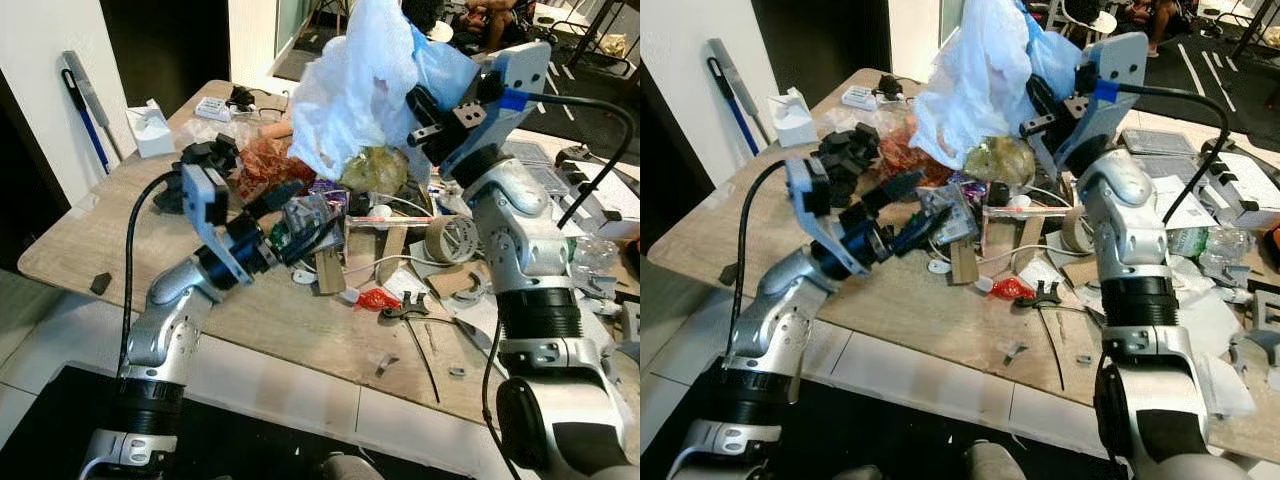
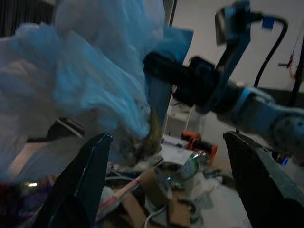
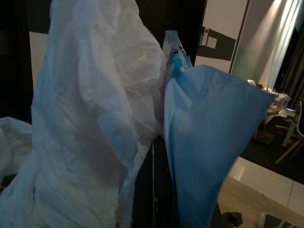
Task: Picking trash to rubbish bin
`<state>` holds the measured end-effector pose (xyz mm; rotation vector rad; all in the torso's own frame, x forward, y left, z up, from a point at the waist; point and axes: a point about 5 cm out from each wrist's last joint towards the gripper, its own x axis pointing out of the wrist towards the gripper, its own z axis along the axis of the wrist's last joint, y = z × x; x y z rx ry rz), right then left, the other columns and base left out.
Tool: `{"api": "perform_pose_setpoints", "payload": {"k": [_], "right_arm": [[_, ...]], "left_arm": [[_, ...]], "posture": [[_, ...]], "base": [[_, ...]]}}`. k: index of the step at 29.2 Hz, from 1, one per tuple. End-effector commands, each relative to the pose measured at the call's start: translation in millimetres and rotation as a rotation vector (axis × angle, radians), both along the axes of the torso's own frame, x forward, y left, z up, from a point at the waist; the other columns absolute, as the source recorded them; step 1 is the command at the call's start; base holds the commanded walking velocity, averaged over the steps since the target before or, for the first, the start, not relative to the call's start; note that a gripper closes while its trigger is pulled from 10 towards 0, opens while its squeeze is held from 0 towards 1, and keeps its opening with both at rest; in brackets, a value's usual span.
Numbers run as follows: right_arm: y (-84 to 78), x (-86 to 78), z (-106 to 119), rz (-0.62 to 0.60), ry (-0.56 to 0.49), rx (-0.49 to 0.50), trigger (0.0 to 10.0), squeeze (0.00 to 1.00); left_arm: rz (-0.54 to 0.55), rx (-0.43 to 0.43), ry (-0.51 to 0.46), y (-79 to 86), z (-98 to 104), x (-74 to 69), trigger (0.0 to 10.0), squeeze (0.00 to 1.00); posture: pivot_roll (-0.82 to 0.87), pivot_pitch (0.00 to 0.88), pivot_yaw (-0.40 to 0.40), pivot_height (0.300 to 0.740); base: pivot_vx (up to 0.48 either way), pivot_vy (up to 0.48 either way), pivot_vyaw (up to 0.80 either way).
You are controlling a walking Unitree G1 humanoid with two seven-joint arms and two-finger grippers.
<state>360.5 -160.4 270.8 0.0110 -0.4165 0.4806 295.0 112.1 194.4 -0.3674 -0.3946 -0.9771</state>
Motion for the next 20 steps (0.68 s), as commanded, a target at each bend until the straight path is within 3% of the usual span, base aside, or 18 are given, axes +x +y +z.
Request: {"api": "perform_pose_setpoints", "payload": {"k": [1, 6, 20], "right_arm": [[-0.7, -3.3, -0.5, 0.017, 0.000, 0.014, 0.0, 0.00], [2.3, -5.5, -1.3, 0.040, -0.002, 0.004, 0.0, 0.00], [11.7, -12.2, -2.4, 0.110, 0.004, 0.000, 0.0, 0.00]], "left_arm": [[-0.015, -0.089, 0.012, -4.0, 12.7, 1.3, 10.0, 0.00], [-0.007, -0.219, 0.056, -7.0, 30.6, 5.8, 10.0, 0.00], [0.004, -0.109, 0.179, -27.1, 23.4, 10.5, 10.0, 0.00]], "posture": [[-0.05, 0.000, -0.083, 0.740], [-0.05, 0.000, -0.084, 0.740], [-0.05, 0.000, -0.082, 0.740]], "base": [[0.000, 0.000, 0.00], [0.000, 0.000, 0.00], [0.000, 0.000, 0.00]]}}
